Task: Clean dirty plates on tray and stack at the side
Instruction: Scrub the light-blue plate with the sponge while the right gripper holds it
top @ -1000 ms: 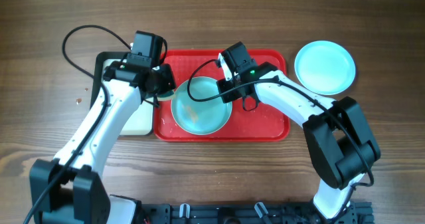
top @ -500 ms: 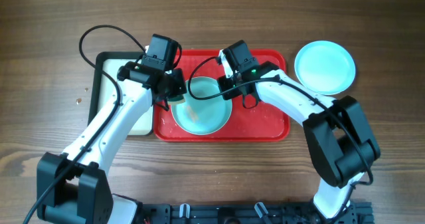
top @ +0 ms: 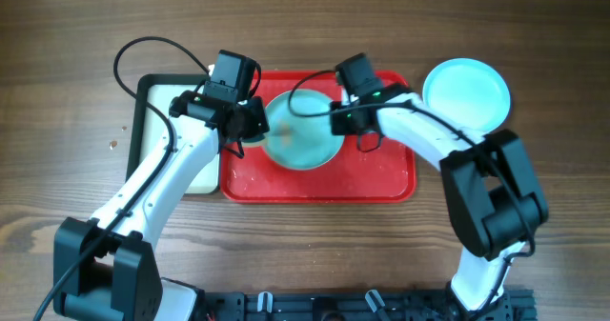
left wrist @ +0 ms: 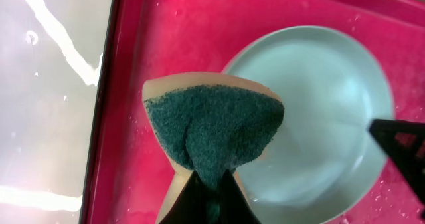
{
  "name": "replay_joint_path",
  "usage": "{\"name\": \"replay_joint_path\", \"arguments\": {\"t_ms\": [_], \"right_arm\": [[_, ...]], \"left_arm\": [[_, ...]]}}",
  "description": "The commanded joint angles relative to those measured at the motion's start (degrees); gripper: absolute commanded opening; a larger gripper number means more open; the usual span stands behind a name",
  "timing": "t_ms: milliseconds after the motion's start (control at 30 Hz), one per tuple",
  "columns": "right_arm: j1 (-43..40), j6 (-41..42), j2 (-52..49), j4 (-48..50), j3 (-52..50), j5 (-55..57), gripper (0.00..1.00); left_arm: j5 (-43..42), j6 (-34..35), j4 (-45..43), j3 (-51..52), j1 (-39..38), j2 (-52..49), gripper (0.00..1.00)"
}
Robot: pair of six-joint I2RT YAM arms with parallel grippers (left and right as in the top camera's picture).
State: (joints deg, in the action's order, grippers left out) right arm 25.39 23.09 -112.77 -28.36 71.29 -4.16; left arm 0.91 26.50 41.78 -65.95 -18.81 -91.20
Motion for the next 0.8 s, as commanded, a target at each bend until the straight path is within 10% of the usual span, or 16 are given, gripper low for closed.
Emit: {"name": "replay_joint_path", "arguments": {"t_ms": [0,767], "right_arm": [[-1.25,5.01,2.12,-1.77,0.39,2.62,0.04],[2.95,5.42,2.10,-2.40,0.37,-1.81,0.04]], "left_arm": [[-0.68,0.96,-0.90,0.50,-0.22,-0.48,0.04],[-0.66,1.20,-4.98,0.50,-4.98,-0.48,0.04]]}}
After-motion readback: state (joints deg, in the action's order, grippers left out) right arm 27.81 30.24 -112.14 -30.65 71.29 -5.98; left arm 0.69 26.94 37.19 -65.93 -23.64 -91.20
